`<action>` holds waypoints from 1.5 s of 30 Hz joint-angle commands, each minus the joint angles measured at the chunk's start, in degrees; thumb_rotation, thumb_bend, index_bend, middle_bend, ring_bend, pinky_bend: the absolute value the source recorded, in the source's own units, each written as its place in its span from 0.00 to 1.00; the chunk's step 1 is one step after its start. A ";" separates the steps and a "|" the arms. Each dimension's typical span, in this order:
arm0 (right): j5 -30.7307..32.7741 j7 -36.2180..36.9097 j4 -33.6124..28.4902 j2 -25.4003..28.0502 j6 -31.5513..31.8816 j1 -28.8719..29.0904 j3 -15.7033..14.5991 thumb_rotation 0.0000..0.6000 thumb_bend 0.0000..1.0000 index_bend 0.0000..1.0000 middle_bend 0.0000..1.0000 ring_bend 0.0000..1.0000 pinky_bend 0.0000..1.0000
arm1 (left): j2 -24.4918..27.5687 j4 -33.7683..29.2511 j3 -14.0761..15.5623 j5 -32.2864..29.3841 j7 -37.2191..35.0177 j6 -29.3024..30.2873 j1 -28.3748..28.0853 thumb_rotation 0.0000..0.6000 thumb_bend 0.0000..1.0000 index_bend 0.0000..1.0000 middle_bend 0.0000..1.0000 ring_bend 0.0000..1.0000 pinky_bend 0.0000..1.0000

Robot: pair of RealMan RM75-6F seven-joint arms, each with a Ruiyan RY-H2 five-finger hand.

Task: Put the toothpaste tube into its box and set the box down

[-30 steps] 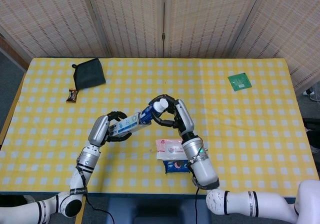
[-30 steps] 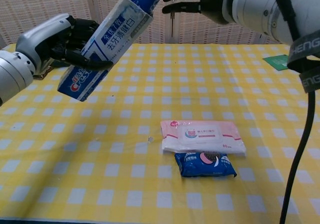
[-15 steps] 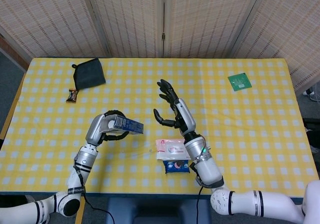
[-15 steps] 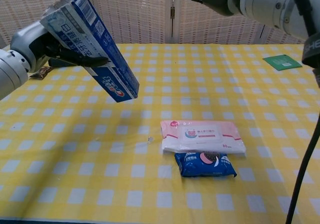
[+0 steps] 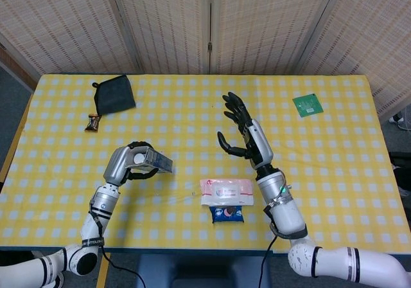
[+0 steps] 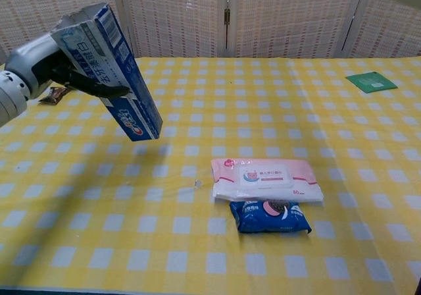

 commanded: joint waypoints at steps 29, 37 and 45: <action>-8.34 20.22 1.42 12.28 -8.21 -7.80 -2.45 1.00 0.48 0.00 0.08 0.06 0.09 | 0.24 11.62 8.44 4.39 38.89 1.73 -0.26 1.00 0.81 0.51 0.51 0.43 0.46; -8.86 21.46 0.88 13.50 -7.64 -8.14 -2.86 1.00 0.48 0.00 0.08 0.05 0.09 | -1.18 11.64 10.05 3.33 40.93 -1.03 -0.20 1.00 0.81 0.50 0.51 0.42 0.46; -9.44 21.94 0.74 14.14 -7.36 -8.09 -3.64 1.00 0.48 0.00 0.08 0.06 0.09 | -4.04 13.20 11.32 5.29 38.06 -1.08 -0.09 1.00 0.81 0.46 0.50 0.39 0.43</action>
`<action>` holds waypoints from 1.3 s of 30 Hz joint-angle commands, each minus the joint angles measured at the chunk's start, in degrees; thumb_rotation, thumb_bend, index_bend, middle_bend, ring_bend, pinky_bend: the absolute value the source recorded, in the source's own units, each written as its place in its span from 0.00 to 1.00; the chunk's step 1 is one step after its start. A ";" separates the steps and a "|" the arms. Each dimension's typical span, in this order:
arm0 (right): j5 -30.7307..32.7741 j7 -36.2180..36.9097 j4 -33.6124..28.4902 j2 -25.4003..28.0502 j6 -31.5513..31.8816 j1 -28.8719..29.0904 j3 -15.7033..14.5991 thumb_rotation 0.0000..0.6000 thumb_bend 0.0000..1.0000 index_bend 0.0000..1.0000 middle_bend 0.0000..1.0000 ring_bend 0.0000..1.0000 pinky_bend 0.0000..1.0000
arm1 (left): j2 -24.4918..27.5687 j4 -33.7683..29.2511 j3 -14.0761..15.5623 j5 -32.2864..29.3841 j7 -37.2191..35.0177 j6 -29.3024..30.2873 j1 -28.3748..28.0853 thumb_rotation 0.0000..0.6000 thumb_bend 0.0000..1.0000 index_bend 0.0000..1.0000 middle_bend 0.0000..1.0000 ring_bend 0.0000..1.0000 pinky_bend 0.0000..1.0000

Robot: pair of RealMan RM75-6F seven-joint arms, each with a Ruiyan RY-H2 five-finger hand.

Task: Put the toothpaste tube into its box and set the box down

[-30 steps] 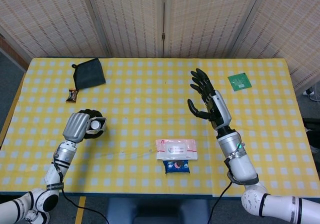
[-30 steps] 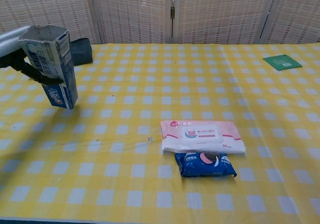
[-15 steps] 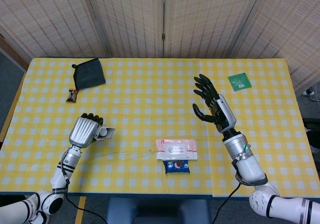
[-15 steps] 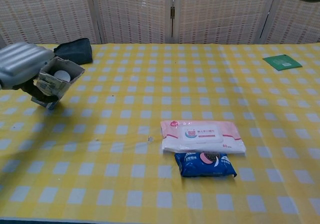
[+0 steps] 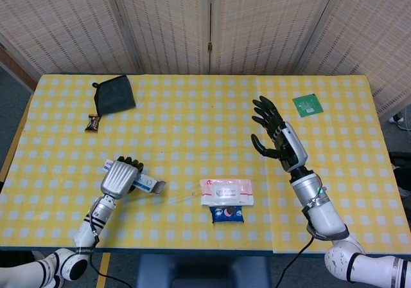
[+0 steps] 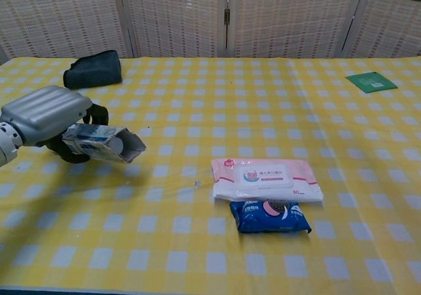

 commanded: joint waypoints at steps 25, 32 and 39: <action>-1.58 -3.09 -4.58 4.01 3.57 -1.26 -1.97 1.00 0.48 0.00 0.08 0.06 0.09 | 4.88 -12.60 -0.08 -8.41 10.25 -5.40 0.27 1.00 0.43 0.08 0.06 0.00 0.01; -9.07 -18.28 -3.62 8.71 8.00 -4.04 -8.13 1.00 0.47 0.00 0.03 0.03 0.03 | 17.11 -25.75 -0.70 -5.93 -0.90 -1.87 3.78 1.00 0.43 0.08 0.06 0.00 0.00; -19.51 -35.62 0.03 13.08 15.31 -9.80 -16.65 1.00 0.46 0.00 0.01 0.01 0.00 | 25.70 -27.64 0.31 0.85 -18.69 7.16 10.93 1.00 0.43 0.09 0.07 0.01 0.00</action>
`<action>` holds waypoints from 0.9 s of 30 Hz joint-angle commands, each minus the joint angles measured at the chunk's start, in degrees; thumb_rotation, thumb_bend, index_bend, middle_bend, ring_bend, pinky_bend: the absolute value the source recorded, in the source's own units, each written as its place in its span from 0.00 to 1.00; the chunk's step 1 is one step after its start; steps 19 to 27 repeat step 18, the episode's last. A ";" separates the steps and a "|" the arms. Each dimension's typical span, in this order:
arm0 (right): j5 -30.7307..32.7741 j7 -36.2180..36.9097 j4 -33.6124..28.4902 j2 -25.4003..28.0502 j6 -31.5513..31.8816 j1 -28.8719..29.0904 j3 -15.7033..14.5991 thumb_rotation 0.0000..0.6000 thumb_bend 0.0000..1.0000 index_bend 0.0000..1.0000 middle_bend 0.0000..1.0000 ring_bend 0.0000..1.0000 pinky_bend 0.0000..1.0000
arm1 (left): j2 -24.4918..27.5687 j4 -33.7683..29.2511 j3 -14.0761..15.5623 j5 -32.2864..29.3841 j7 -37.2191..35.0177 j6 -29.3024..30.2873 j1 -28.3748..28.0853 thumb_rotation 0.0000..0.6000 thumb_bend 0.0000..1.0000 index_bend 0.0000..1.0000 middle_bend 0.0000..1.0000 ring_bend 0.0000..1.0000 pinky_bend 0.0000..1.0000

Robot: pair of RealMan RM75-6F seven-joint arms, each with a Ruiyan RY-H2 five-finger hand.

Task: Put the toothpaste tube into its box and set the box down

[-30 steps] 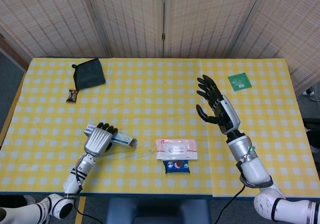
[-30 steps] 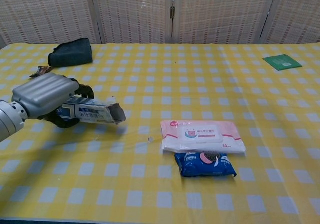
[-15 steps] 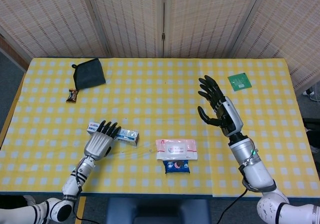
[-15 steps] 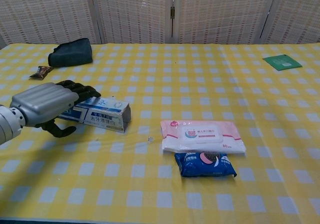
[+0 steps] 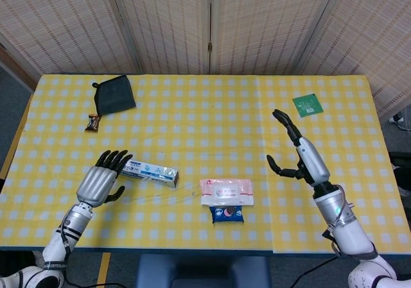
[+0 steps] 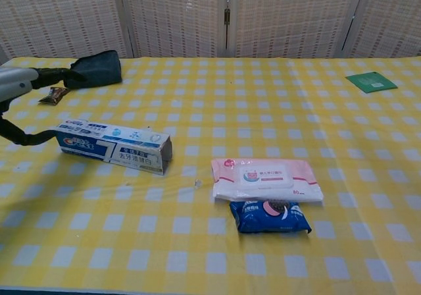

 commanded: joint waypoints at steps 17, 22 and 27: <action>0.43 -40.80 20.15 -4.02 20.51 -17.42 -15.76 1.00 0.43 0.00 0.00 0.00 0.00 | 1.64 10.99 4.99 11.73 -10.26 30.85 22.28 1.00 0.39 0.09 0.05 0.00 0.00; 0.50 -42.16 19.92 -3.67 19.81 -17.35 -16.34 1.00 0.43 0.00 0.00 0.00 0.00 | 1.75 10.85 5.11 12.08 -10.00 30.88 22.43 1.00 0.38 0.09 0.05 0.00 0.00; 0.50 -42.16 19.92 -3.67 19.81 -17.35 -16.34 1.00 0.43 0.00 0.00 0.00 0.00 | 1.75 10.85 5.11 12.08 -10.00 30.88 22.43 1.00 0.38 0.09 0.05 0.00 0.00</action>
